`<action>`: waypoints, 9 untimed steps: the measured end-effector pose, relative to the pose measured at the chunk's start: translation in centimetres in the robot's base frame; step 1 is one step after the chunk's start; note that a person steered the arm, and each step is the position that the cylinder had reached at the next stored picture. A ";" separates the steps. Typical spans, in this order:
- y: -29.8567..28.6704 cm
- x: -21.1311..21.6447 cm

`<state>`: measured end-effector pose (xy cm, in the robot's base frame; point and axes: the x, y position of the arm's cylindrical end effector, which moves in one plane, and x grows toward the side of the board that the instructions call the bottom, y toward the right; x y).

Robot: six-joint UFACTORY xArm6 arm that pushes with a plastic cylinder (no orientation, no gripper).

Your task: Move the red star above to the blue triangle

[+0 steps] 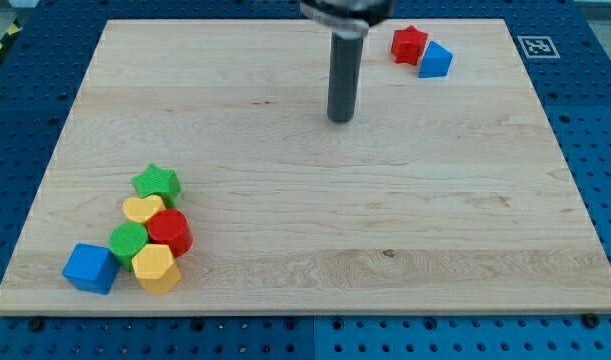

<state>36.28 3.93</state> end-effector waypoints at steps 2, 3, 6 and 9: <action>2.7 -8.6; 2.7 -10.2; 8.0 -9.6; 9.2 -11.4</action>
<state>24.91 13.14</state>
